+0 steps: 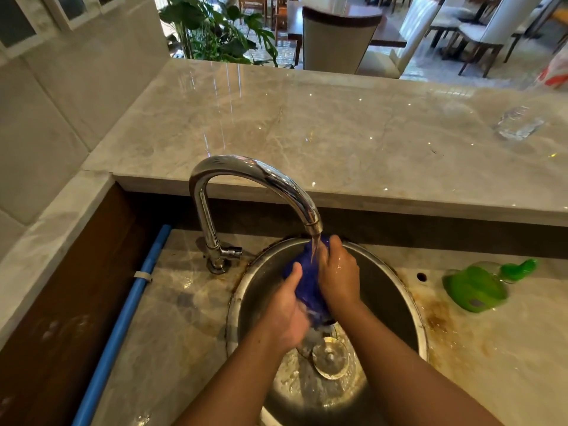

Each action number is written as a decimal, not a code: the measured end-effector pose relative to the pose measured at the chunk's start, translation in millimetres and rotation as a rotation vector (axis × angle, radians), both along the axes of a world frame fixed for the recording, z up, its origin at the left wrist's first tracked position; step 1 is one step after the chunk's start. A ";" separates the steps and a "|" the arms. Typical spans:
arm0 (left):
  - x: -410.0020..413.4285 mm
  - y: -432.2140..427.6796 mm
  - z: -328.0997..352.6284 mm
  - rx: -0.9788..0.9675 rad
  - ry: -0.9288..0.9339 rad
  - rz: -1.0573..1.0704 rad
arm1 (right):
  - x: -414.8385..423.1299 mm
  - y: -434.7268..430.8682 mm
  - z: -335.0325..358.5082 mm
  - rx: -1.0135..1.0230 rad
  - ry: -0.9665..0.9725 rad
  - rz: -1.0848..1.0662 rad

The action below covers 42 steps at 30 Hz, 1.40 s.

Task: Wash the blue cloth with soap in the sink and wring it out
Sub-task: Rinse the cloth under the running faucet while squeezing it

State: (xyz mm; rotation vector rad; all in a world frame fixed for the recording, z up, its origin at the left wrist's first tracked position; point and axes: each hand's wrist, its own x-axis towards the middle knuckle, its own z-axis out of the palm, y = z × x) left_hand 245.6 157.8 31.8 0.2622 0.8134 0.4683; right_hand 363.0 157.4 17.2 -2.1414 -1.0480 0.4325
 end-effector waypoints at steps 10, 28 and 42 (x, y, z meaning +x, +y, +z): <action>4.2 23.6 -13.7 0.317 0.585 0.127 | 9.0 -23.3 35.7 0.190 0.490 0.086; -10.7 23.8 -10.0 0.488 0.554 0.034 | -3.8 -37.4 9.3 0.284 0.718 -0.191; -8.1 10.9 -1.7 0.498 0.245 -0.007 | -12.0 -50.0 0.6 0.171 1.385 -0.319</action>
